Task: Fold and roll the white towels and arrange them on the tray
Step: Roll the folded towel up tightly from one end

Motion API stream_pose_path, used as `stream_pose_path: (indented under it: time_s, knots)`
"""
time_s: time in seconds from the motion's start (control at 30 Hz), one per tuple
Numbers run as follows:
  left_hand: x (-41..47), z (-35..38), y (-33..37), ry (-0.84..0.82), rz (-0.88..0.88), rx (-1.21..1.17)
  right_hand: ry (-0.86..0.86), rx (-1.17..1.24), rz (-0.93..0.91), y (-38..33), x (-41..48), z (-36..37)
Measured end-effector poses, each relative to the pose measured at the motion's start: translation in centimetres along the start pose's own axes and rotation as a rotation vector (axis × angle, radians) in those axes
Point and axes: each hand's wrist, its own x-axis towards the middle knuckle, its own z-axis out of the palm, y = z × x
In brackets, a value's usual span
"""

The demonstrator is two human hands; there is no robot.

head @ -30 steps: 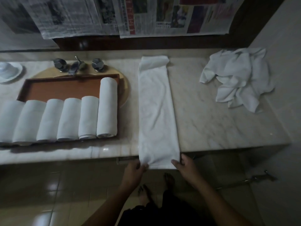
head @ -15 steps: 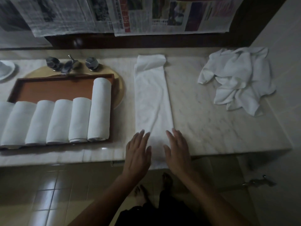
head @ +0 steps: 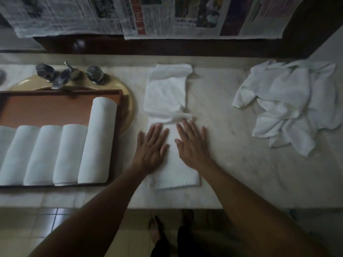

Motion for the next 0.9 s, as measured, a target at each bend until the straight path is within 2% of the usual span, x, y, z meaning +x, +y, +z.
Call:
stream_pose_path:
  time_s: [0.1, 0.17, 0.27, 0.37, 0.43, 0.53, 0.6, 0.73, 0.8, 0.9]
  knots:
    - [2.8, -0.7, -0.7, -0.023, -0.022, -0.011, 0.003, 0.010, 0.017, 0.9, 2.7, 0.0]
    - [2.9, -0.9, -0.5, 0.029, -0.046, -0.042, 0.051, 0.047, 0.036, 0.8, 2.7, -0.4]
    - [-0.4, -0.7, 1.2, 0.108, -0.033, -0.118, 0.109, 0.118, 0.043, -0.6, -0.9, -0.3]
    - [-3.2, 0.7, 1.7, 0.020, 0.064, -0.121, 0.040, 0.091, -0.030, -1.5, -5.2, 0.8]
    - [-3.4, 1.2, 0.5, 0.035, 0.003, -0.121, 0.021, 0.063, -0.023, -1.1, -6.0, 1.2]
    - [-4.2, 0.5, -0.6, 0.086, -0.176, -0.247, 0.006, 0.066, 0.017, -1.1, -6.3, 0.4]
    - [-6.3, -0.4, 0.5, 0.137, -0.201, -0.238, 0.028, 0.107, -0.013, -1.7, -7.8, -0.1]
    - [-12.2, -0.6, 3.2, 0.167, 0.091, -0.177, 0.121, 0.150, -0.101, -2.8, -13.2, -0.3]
    - [-14.4, 0.4, 2.5, 0.095, 0.215, -0.157, 0.094, 0.085, -0.142, -2.8, -15.9, 0.3]
    - [-16.5, 1.4, 1.2, -0.008, 0.288, -0.112, -0.014, 0.067, -0.189, -2.4, -18.8, 0.8]
